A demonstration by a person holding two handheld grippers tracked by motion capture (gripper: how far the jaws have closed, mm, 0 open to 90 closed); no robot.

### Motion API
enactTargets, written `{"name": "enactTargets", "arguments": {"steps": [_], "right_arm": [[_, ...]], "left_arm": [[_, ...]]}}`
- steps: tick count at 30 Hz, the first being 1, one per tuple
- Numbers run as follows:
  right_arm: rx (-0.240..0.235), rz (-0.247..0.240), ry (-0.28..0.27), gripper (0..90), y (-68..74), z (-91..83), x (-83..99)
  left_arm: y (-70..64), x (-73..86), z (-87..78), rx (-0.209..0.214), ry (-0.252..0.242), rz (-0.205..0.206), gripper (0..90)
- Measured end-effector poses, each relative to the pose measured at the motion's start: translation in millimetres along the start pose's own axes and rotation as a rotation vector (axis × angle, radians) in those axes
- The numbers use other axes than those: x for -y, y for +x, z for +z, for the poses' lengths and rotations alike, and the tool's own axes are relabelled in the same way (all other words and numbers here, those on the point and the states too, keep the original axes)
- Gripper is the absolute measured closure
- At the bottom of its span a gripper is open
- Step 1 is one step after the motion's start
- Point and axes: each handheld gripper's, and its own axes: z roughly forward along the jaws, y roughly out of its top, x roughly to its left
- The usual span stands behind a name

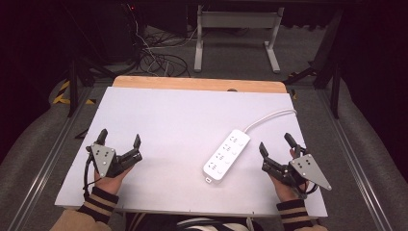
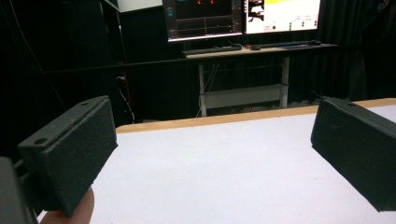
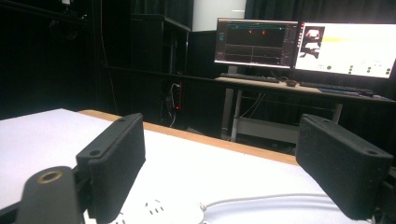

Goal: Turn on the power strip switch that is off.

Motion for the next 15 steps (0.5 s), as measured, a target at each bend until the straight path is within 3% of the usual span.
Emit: {"name": "enactTargets", "arguments": {"steps": [15], "right_arm": [[-0.004,-0.002,0.014,16.6,0.6,0.3,0.6]], "left_arm": [[-0.8,0.0,1.0,0.003,-0.001,0.0,0.8]]}}
